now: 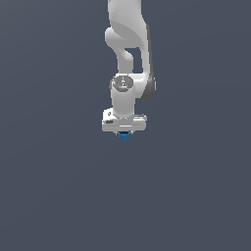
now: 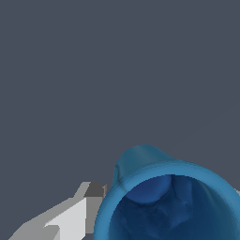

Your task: Pick up the object and move it to a goal position.

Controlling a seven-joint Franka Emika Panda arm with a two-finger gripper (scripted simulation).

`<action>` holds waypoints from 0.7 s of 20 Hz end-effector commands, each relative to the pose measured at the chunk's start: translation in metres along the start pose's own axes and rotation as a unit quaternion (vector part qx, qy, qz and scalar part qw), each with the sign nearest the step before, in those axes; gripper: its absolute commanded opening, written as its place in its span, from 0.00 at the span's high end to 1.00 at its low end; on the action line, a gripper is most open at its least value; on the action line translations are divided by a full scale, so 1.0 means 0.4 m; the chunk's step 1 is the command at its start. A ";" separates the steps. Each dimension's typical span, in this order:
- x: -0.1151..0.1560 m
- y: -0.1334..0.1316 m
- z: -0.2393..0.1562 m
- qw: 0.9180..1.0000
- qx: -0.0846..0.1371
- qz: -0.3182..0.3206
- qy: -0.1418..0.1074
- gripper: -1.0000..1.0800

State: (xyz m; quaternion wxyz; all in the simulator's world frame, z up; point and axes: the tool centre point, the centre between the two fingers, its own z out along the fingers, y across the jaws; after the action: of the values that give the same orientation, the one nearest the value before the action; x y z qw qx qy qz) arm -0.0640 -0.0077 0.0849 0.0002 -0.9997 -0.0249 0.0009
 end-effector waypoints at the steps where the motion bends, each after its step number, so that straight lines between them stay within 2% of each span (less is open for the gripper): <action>1: -0.007 0.022 -0.047 1.000 0.000 0.000 0.001 1.00; 14: -0.061 0.183 -0.379 1.000 0.001 0.000 0.001 1.00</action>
State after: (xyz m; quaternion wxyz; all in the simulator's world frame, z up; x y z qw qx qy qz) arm -0.0819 -0.0739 0.2195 0.0011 -0.9997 -0.0243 0.0000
